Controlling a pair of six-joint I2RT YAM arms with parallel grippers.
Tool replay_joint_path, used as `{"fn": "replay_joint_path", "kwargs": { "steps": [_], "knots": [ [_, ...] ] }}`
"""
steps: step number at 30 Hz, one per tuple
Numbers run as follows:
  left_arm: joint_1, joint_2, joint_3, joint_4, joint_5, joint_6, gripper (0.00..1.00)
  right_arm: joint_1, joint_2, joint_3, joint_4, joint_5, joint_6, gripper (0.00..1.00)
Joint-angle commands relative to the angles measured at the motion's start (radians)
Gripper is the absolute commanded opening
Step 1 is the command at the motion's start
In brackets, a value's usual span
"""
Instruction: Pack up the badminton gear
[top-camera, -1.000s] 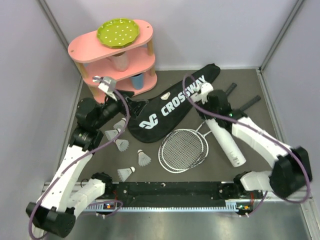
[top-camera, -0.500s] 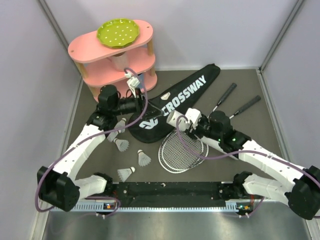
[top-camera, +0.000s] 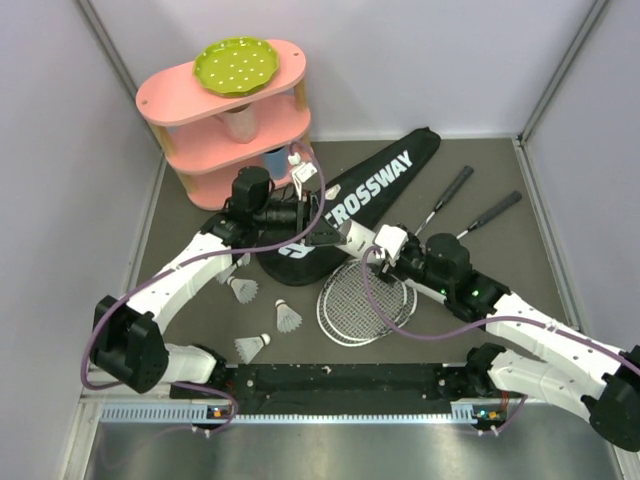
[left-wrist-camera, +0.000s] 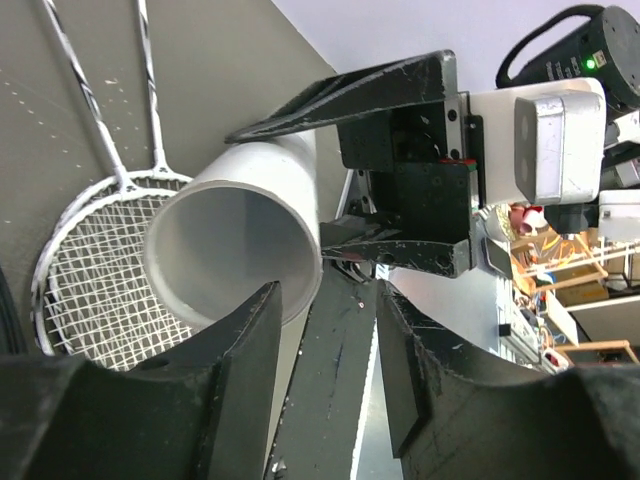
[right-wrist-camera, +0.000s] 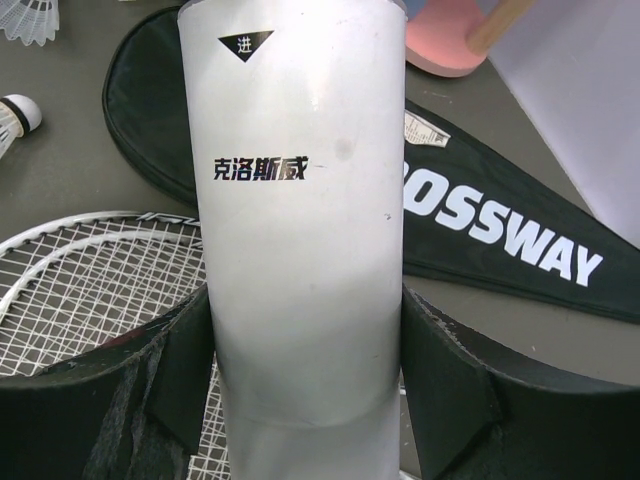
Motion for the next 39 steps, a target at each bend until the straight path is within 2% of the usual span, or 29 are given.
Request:
{"fn": "replay_joint_path", "kwargs": {
  "steps": [1, 6, 11, 12, 15, 17, 19, 22, 26, 31, 39],
  "knots": [
    [-0.038, 0.016, 0.062, -0.052, 0.007, 0.053, 0.45, 0.012, -0.021, 0.008, 0.078, 0.005, -0.004, 0.36],
    [-0.064, 0.021, 0.074, -0.092, -0.029, 0.096, 0.42, 0.012, -0.026, 0.01, 0.075, -0.007, 0.001, 0.35],
    [-0.107, 0.023, 0.109, -0.202, -0.112, 0.183, 0.37, 0.014, -0.027, 0.016, 0.061, -0.023, 0.008, 0.34],
    [-0.111, 0.027, 0.117, -0.22, -0.131, 0.194, 0.32, 0.015, -0.027, 0.021, 0.058, -0.021, 0.01, 0.34],
    [-0.136, 0.035, 0.143, -0.283, -0.207, 0.237, 0.25, 0.021, -0.029, 0.024, 0.056, -0.009, 0.01, 0.34],
    [-0.15, 0.039, 0.154, -0.302, -0.247, 0.254, 0.14, 0.029, -0.029, 0.022, 0.058, 0.0, 0.01, 0.34],
    [-0.154, 0.046, 0.16, -0.308, -0.255, 0.252, 0.06, 0.034, -0.027, 0.016, 0.065, 0.016, 0.01, 0.34],
    [-0.157, 0.05, 0.163, -0.308, -0.226, 0.251, 0.0, 0.035, -0.02, 0.014, 0.067, 0.042, 0.013, 0.38],
    [-0.16, 0.021, 0.149, -0.288, -0.188, 0.252, 0.0, 0.038, -0.012, 0.014, 0.066, 0.074, 0.019, 0.45],
    [-0.163, -0.056, 0.071, -0.173, -0.114, 0.234, 0.0, 0.038, 0.008, 0.008, 0.085, 0.094, 0.017, 0.56],
    [-0.176, -0.065, 0.068, -0.167, -0.096, 0.231, 0.0, 0.083, 0.102, 0.102, 0.064, 0.147, -0.016, 0.71]
  ]
}}
